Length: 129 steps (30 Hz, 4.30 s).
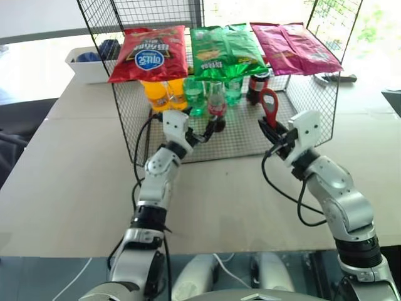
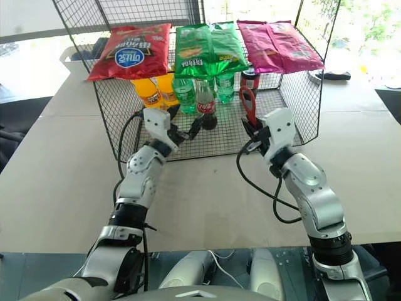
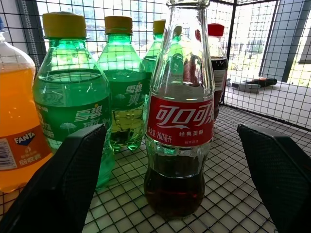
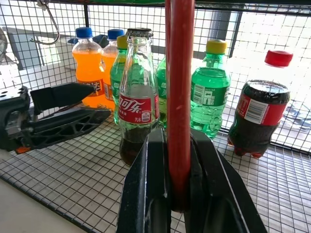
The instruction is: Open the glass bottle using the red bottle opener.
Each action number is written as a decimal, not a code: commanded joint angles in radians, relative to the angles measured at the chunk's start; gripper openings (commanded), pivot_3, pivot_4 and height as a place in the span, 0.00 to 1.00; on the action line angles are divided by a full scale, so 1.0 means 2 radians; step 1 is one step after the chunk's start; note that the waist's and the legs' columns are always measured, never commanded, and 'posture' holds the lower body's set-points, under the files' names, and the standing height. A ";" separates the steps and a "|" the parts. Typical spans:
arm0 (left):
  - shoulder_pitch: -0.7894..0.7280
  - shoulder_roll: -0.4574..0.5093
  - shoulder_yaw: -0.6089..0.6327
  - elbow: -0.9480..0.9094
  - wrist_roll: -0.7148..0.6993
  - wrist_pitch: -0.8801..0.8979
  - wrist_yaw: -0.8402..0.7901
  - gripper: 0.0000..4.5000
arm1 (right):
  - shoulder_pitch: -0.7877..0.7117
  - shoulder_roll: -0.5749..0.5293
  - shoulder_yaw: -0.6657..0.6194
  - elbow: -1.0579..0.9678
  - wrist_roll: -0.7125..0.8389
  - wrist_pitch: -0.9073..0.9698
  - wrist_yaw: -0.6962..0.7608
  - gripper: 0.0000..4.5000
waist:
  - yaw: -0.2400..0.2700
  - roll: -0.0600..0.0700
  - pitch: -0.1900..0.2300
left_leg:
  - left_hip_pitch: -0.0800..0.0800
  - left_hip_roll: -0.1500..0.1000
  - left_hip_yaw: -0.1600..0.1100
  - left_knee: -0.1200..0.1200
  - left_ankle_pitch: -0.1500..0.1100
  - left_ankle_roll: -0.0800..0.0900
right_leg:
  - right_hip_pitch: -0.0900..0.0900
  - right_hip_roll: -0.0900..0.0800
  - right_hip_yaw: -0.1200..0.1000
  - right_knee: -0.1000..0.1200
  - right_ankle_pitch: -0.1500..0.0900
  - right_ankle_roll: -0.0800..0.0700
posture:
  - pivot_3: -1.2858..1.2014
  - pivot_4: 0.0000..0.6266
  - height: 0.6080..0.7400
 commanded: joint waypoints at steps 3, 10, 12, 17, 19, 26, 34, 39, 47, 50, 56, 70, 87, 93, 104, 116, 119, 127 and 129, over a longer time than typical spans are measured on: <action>-0.054 -0.012 -0.004 0.063 0.030 -0.042 0.022 0.99 | 0.012 0.007 -0.001 -0.039 -0.004 -0.005 0.001 0.00 | -0.004 0.000 0.000 | 0.000 0.000 0.000 0.000 0.000 0.000 | 0.000 0.000 0.000 0.000 0.000 0.000 | 0.52 0.24 0.96; -0.116 -0.018 -0.001 0.165 0.036 -0.070 0.008 0.99 | 0.019 0.004 0.005 -0.048 -0.024 -0.006 0.002 0.00 | -0.009 0.000 0.000 | 0.000 0.000 0.000 0.000 0.000 0.000 | 0.000 0.000 0.000 0.000 0.000 0.000 | 0.52 0.24 0.96; -0.140 -0.020 -0.001 0.203 0.039 -0.072 0.005 0.99 | 0.019 0.002 0.010 -0.050 -0.034 -0.009 0.003 0.00 | -0.009 0.000 0.000 | 0.000 0.000 0.000 0.001 0.000 0.000 | 0.000 0.000 0.000 0.001 0.000 0.000 | 0.52 0.24 0.96; -0.190 -0.021 0.006 0.278 0.047 -0.081 0.021 0.99 | 0.023 0.008 0.018 -0.057 -0.047 -0.007 0.000 0.00 | -0.009 0.000 0.000 | 0.000 0.000 0.000 0.002 0.000 0.000 | 0.000 0.000 0.000 0.001 0.000 0.000 | 0.52 0.24 0.96; -0.202 -0.021 0.009 0.296 0.046 -0.081 0.025 0.99 | 0.026 0.010 0.018 -0.059 -0.049 -0.007 -0.001 0.00 | -0.009 0.000 0.000 | -0.001 0.000 0.000 0.002 0.000 0.000 | 0.000 0.000 -0.001 0.001 0.000 0.000 | 0.52 0.24 0.96; -0.203 -0.013 0.008 0.309 0.049 -0.082 0.009 0.63 | 0.029 0.012 0.013 -0.061 -0.056 -0.006 -0.001 0.00 | -0.010 0.000 0.000 | -0.001 0.000 0.000 0.003 0.000 0.000 | 0.000 0.000 0.000 0.002 0.000 0.000 | 0.52 0.24 0.96; -0.111 -0.008 -0.026 0.132 0.021 -0.016 -0.105 0.63 | 0.024 0.010 -0.004 -0.059 -0.055 -0.005 -0.003 0.00 | -0.010 0.000 0.000 | -0.001 0.000 0.000 0.005 0.000 0.000 | 0.000 0.000 0.000 0.004 0.000 0.000 | 0.52 0.24 0.96; -0.011 0.013 -0.047 -0.095 -0.039 0.111 -0.155 0.63 | 0.011 0.007 -0.030 -0.042 -0.066 -0.021 -0.014 0.00 | -0.013 0.000 0.000 | -0.001 0.000 0.000 0.005 0.000 0.000 | 0.000 0.000 0.001 0.005 0.000 0.000 | 0.52 0.24 0.96; 0.084 0.046 -0.069 -0.289 -0.110 0.213 -0.198 0.63 | -0.006 0.009 -0.054 -0.019 -0.073 -0.040 -0.020 0.00 | -0.011 0.000 0.000 | -0.001 0.000 0.001 0.006 0.000 0.000 | -0.001 0.001 0.002 0.007 0.000 0.000 | 0.52 0.24 0.96; 0.116 0.042 -0.082 -0.305 -0.101 0.190 -0.201 0.63 | -0.012 0.013 -0.051 -0.010 -0.075 -0.045 -0.018 0.00 | -0.009 0.000 0.000 | 0.000 0.000 0.001 0.006 0.000 0.000 | -0.001 0.001 0.003 0.007 0.000 0.000 | 0.52 0.24 0.96; 0.143 0.026 -0.088 -0.289 -0.076 0.143 -0.182 0.63 | -0.015 0.016 -0.044 -0.007 -0.076 -0.046 -0.014 0.00 | -0.008 0.000 0.000 | 0.000 0.000 0.001 0.006 0.000 0.000 | -0.001 0.001 0.003 0.007 0.000 0.000 | 0.52 0.24 0.96; 0.155 0.035 -0.101 -0.255 -0.018 0.066 -0.165 0.94 | -0.014 0.018 -0.041 -0.010 -0.078 -0.043 -0.010 0.00 | -0.008 0.000 0.000 | -0.001 0.000 0.003 0.005 0.000 0.000 | -0.002 0.001 0.005 0.007 0.000 0.000 | 0.52 0.24 0.96; 0.134 0.014 -0.077 -0.273 -0.070 0.060 -0.159 0.99 | -0.020 0.020 -0.040 0.001 -0.081 -0.049 -0.009 0.00 | -0.008 0.000 0.000 | 0.000 0.000 0.004 0.005 0.000 0.000 | -0.002 0.001 0.005 0.007 0.000 0.000 | 0.52 0.24 0.96; 0.136 0.017 -0.084 -0.277 -0.073 0.068 -0.165 0.99 | -0.022 0.021 -0.037 0.004 -0.082 -0.051 -0.008 0.00 | -0.008 0.000 0.000 | 0.000 0.000 0.004 0.005 0.000 0.000 | -0.002 0.002 0.005 0.007 0.000 0.000 | 0.52 0.24 0.96; 0.135 0.017 -0.088 -0.282 -0.082 0.072 -0.170 0.88 | -0.019 0.015 -0.028 0.004 -0.091 -0.057 0.000 0.00 | -0.009 0.000 0.000 | 0.000 0.000 0.004 0.005 0.000 0.000 | -0.002 0.002 0.006 0.007 0.000 0.000 | 0.52 0.24 0.96; 0.136 0.020 -0.087 -0.286 -0.081 0.076 -0.169 0.88 | -0.018 0.018 -0.019 0.008 -0.098 -0.061 0.007 0.00 | -0.008 0.000 0.000 | 0.000 0.000 0.004 0.005 0.000 0.000 | -0.002 0.002 0.006 0.007 0.000 0.000 | 0.52 0.24 0.96; 0.137 0.022 -0.088 -0.284 -0.079 0.075 -0.169 0.88 | -0.018 0.019 -0.016 0.008 -0.099 -0.061 0.007 0.00 | -0.008 0.000 0.000 | 0.000 0.000 0.004 0.005 0.000 0.000 | -0.002 0.002 0.006 0.007 0.000 0.000 | 0.52 0.24 0.96; 0.137 0.025 -0.089 -0.281 -0.077 0.073 -0.164 0.35 | -0.017 0.018 -0.008 0.007 -0.101 -0.063 0.010 0.00 | -0.008 0.000 0.000 | 0.000 0.000 0.004 0.005 0.000 0.000 | -0.002 0.002 0.006 0.007 0.000 0.000 | 0.52 0.24 0.96; 0.138 0.028 -0.091 -0.280 -0.071 0.071 -0.161 0.35 | -0.017 0.012 0.000 0.006 -0.110 -0.068 0.016 0.00 | -0.008 0.000 0.000 | 0.000 0.000 0.005 0.005 0.000 0.000 | -0.002 0.002 0.006 0.007 0.000 0.000 | 0.52 0.24 0.96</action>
